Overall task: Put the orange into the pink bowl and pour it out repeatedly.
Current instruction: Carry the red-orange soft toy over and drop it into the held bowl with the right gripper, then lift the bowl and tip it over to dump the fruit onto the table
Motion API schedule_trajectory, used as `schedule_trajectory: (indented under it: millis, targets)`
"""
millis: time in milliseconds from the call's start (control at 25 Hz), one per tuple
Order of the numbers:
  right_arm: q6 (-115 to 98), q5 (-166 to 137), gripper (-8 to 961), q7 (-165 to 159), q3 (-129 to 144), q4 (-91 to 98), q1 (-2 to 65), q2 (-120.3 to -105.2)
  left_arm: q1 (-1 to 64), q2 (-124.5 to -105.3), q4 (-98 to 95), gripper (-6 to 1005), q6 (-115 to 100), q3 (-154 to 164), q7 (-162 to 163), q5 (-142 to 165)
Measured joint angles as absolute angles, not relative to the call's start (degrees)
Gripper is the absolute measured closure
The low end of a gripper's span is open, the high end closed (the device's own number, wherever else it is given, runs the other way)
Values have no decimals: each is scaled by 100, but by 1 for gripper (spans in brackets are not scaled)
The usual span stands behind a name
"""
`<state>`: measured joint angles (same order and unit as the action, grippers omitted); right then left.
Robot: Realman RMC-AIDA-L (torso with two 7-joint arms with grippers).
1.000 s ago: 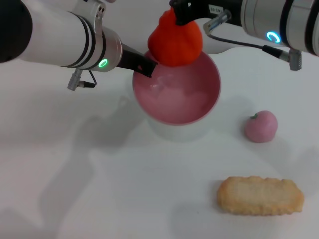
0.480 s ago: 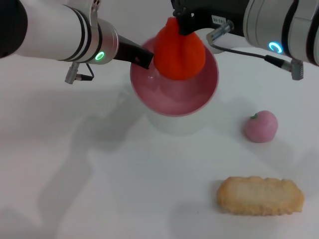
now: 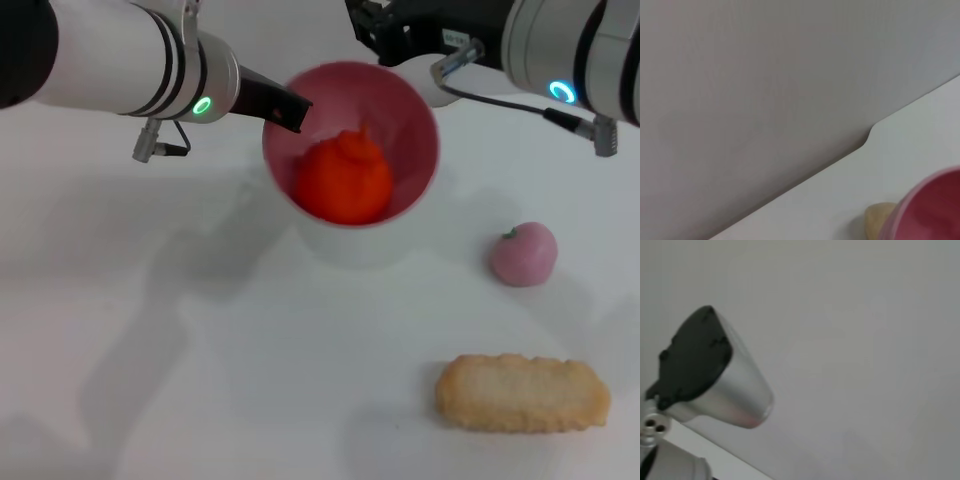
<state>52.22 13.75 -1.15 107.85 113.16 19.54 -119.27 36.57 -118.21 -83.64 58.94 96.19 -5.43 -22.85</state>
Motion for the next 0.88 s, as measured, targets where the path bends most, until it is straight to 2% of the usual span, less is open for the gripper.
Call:
schedule_trajectory:
  millis: [80, 560, 720, 880]
  targets:
    - [5172, 1185, 602, -199, 10736, 11287, 1901, -11928, 3665, -11821, -8364, 960, 5896, 9619, -543, -2283]
    - [4894, 354, 396, -970, 10082, 10626, 1315, -11922, 3619, -11823, -8447, 960, 5621, 9683, -1014, -2232]
    - [4879, 581, 393, -948, 9850, 10478, 1072, -11928, 3479, -11816, -8430, 960, 5278, 9889, -1138, -2150]
    - [4825, 1258, 390, -571, 9445, 10289, 879, -11917, 3027, -11816, -8376, 960, 4012, 10685, -1666, -1894]
